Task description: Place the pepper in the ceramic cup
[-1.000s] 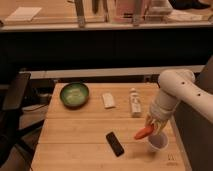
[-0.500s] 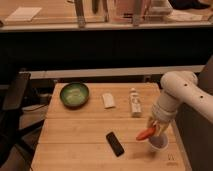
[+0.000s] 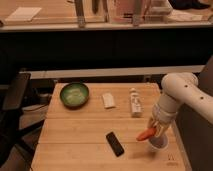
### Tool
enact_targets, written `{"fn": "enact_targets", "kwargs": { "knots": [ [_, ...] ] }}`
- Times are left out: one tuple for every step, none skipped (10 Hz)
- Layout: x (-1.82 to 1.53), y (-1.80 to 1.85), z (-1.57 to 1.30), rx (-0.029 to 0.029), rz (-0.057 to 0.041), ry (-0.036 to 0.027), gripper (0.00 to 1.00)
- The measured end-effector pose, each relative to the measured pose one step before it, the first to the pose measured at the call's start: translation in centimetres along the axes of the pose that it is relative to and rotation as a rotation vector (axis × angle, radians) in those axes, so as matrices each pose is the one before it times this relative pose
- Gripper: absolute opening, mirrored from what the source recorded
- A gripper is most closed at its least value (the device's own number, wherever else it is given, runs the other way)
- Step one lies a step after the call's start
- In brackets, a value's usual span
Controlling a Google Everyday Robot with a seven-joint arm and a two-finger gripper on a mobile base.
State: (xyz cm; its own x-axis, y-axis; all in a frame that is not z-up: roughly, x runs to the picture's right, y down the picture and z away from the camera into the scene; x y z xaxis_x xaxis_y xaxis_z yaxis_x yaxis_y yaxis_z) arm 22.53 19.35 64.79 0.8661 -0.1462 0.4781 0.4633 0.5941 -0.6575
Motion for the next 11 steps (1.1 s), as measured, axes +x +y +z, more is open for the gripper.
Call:
{"fn": "enact_targets", "kwargs": {
  "knots": [
    [0.069, 0.01, 0.11, 0.0, 0.00368, -0.00064, 0.02],
    [0.075, -0.004, 0.118, -0.00025, 0.00466, -0.0002, 0.02],
    [0.048, -0.025, 0.092, -0.00004, 0.0036, -0.00003, 0.02],
    [0.049, -0.016, 0.086, -0.00029, 0.00311, 0.00021, 0.02],
    [0.028, 0.001, 0.069, -0.00059, 0.00189, -0.00026, 0.02],
    [0.021, -0.011, 0.064, -0.00019, 0.00138, -0.0003, 0.02],
    [0.054, 0.006, 0.068, -0.00019, 0.0027, 0.0001, 0.02],
    [0.05, -0.019, 0.105, -0.00005, 0.00498, -0.00074, 0.02],
    [0.049, -0.002, 0.064, -0.00014, 0.00298, -0.00019, 0.03],
    [0.01, -0.007, 0.046, -0.00038, 0.00177, -0.00058, 0.05],
    [0.036, 0.018, 0.054, -0.00068, 0.00285, -0.00062, 0.11]
  ]
}}
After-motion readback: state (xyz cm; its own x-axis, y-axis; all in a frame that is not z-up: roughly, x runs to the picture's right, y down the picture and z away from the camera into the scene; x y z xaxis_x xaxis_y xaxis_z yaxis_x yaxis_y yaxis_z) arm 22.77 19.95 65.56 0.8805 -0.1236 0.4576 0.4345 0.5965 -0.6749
